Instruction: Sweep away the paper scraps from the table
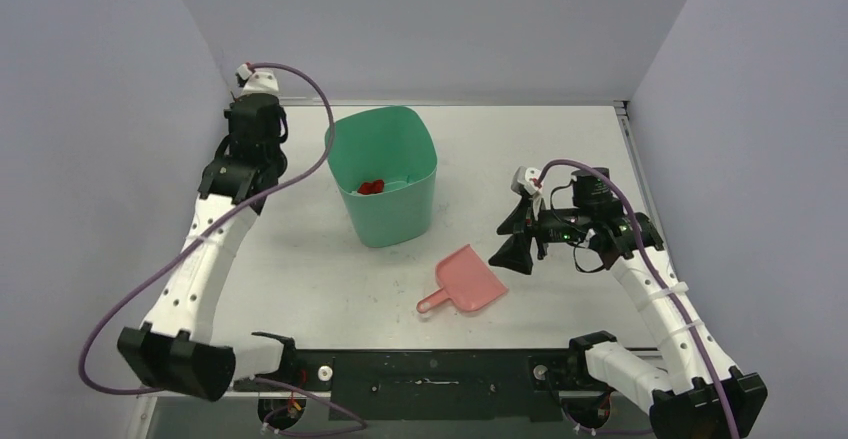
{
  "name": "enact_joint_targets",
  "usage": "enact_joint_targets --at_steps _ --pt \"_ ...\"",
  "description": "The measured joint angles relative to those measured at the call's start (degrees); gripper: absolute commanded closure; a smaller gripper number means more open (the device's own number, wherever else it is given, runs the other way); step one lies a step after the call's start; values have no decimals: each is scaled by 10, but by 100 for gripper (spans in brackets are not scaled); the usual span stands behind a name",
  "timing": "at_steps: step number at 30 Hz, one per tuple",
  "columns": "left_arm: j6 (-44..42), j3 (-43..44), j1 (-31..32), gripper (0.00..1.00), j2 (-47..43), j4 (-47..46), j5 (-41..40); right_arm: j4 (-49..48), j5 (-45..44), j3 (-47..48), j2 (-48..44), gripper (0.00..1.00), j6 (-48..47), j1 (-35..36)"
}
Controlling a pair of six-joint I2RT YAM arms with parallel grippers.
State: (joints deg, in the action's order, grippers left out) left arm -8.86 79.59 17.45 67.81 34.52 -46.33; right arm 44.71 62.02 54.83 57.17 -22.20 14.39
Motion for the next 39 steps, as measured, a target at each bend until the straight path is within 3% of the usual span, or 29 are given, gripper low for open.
enact_joint_targets --at_steps 5,11,17,24,32,39 --pt "88 -28 -121 100 104 -41 122 4 0 0 -31 25 -9 0" --pt "105 -85 -158 100 165 -114 156 4 3 0 -61 25 -14 0" --pt "108 -35 -213 100 266 -180 186 0 4 -2 -59 25 -9 0" --pt "58 15 -214 100 342 -227 176 1 3 -4 -61 25 -10 -4" --pt "-6 219 -233 100 479 -228 192 5 3 -4 -49 25 -12 -21" --pt "-13 256 -247 100 529 -208 249 21 -1 -2 -17 26 -22 -24"
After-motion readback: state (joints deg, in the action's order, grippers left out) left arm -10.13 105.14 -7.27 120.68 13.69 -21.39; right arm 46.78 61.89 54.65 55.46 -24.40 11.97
